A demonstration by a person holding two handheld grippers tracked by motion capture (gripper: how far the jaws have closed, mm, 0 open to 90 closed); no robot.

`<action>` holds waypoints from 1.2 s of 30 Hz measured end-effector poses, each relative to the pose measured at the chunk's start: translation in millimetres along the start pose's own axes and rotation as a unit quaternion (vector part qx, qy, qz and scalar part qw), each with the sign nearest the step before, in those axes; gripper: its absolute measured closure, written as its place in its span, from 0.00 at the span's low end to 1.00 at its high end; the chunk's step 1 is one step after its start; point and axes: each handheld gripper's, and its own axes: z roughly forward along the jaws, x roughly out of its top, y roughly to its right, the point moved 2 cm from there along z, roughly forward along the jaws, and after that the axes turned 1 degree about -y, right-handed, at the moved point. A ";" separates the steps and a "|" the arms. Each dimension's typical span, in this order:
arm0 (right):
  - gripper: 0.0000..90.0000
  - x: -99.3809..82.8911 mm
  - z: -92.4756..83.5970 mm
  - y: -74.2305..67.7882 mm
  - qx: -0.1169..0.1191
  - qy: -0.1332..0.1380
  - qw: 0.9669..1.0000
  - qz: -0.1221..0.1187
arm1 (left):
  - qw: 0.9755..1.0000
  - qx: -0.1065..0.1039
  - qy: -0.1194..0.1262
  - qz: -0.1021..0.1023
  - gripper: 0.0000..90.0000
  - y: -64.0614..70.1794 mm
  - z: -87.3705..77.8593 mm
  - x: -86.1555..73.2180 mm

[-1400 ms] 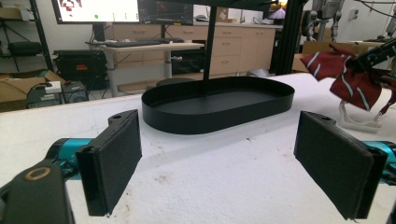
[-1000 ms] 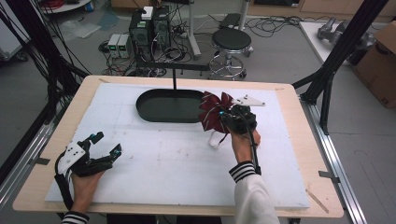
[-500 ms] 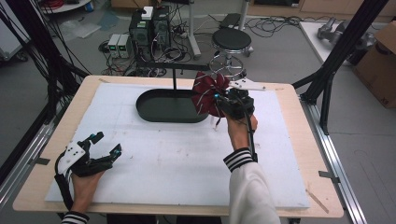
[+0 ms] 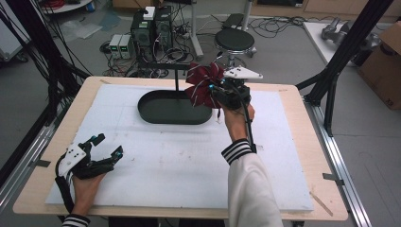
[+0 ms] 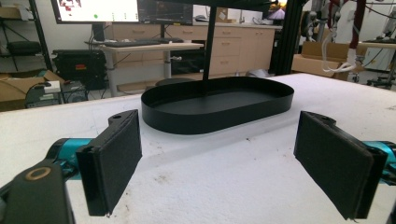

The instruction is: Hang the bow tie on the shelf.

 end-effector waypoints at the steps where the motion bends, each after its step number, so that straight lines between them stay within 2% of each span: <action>1: 0.82 2.3 2.1 -0.2 0.001 -0.001 1.000 -0.001 | 1.000 0.000 0.000 -0.001 0.17 0.1 0.0 0.0; 11: 0.82 24.6 27.7 -0.2 0.016 -0.002 1.000 -0.010 | 1.000 0.000 -0.004 -0.003 0.17 -0.3 0.9 0.1; 13: 0.82 27.5 31.1 -0.5 0.019 0.005 1.000 -0.013 | 1.000 0.001 -0.004 -0.001 0.17 0.0 0.9 0.1; 18: 0.82 32.8 43.3 -0.1 0.024 -0.008 1.000 -0.014 | 1.000 0.001 -0.003 0.000 0.17 0.5 1.2 0.2; 21: 0.82 38.7 47.0 -0.2 0.023 0.003 1.000 -0.020 | 1.000 0.001 -0.003 -0.001 0.17 0.3 1.3 0.2; 28: 0.82 47.8 58.7 3.5 0.022 -0.005 1.000 -0.016 | 1.000 0.001 -0.004 0.000 0.17 0.3 1.1 0.2; 31: 0.82 53.3 63.0 3.9 0.024 0.003 1.000 -0.017 | 1.000 0.001 -0.004 -0.001 0.17 0.3 1.2 0.2; 36: 0.82 55.0 72.6 2.2 0.028 -0.005 1.000 -0.012 | 1.000 0.001 -0.003 -0.002 0.17 0.2 1.2 0.1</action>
